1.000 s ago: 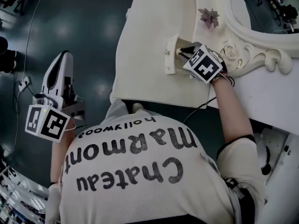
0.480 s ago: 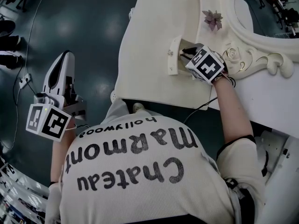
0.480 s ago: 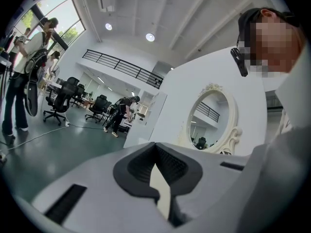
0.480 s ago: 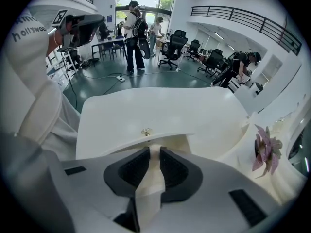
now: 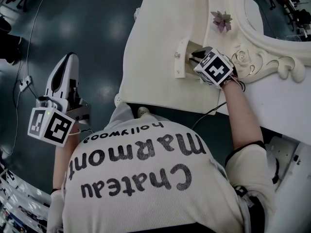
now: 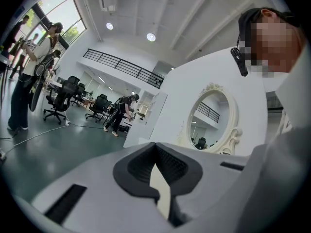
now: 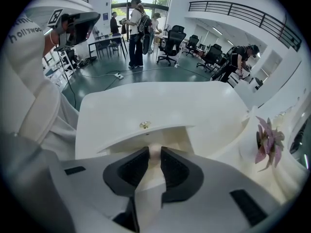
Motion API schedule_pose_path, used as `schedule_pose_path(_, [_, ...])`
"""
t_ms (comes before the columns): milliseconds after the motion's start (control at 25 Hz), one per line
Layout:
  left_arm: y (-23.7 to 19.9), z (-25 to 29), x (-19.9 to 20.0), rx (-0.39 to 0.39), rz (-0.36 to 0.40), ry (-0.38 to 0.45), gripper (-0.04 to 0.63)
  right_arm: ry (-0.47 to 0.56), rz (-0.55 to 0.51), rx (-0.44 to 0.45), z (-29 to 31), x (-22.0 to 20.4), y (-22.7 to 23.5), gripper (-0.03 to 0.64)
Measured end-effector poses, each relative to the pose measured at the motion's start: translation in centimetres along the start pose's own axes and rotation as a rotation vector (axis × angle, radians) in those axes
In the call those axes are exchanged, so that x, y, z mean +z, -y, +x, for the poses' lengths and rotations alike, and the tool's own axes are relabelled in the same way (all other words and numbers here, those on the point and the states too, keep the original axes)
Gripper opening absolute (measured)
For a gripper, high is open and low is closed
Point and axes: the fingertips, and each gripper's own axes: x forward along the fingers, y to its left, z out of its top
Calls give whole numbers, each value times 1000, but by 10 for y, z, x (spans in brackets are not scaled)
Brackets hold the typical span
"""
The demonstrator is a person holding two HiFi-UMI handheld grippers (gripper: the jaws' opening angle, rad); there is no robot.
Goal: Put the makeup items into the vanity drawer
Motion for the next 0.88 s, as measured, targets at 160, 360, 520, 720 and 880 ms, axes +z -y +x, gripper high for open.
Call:
schedule_pose_path(160, [2, 4, -1, -2, 2, -1, 8, -9, 13, -5, 0, -4, 4, 100])
schedule_pose_path(360, [3, 6, -2, -3, -1, -5, 8, -7, 14, -10, 0, -5, 4, 101])
schedule_pose_path(520, [3, 6, -1, -4, -1, -7, 8, -17, -8, -9, 0, -4, 3, 104])
schedule_pose_path(720, [4, 7, -1, -3, 1, -9, 8, -45, -52, -9, -1, -5, 0, 106])
schedule_pose_path(880, [5, 8, -2, -7, -4, -13, 8, -78, -82, 0, -3, -5, -3, 107])
